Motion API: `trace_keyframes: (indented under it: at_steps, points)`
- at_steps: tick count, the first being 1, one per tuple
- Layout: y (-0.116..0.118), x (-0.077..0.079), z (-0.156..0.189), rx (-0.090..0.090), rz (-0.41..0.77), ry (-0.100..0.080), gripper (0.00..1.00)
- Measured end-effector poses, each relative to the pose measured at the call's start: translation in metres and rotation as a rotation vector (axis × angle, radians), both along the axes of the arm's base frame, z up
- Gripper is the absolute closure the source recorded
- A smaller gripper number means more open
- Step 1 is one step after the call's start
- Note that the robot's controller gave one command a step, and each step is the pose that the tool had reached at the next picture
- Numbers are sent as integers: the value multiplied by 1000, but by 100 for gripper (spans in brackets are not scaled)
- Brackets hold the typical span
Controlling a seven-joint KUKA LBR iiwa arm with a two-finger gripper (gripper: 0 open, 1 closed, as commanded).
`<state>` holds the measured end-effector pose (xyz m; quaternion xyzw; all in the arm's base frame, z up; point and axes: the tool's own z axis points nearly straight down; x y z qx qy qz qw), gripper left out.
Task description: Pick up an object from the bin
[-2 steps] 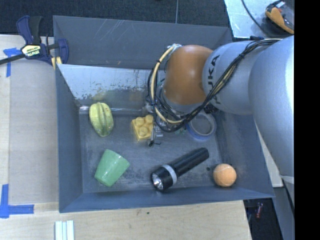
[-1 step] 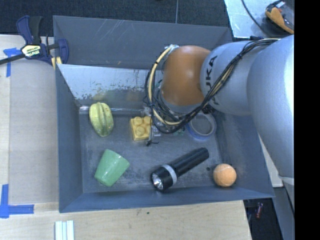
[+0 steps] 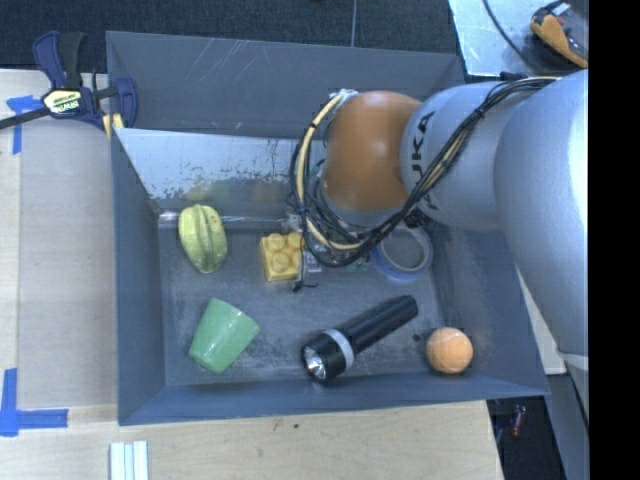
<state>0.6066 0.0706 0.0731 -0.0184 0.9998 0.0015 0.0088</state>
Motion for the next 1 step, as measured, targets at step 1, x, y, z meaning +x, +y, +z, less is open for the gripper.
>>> trace_keyframes:
  at_steps: [1]
  points:
    - [0, -4, 26, -1, 0, 11, 100]
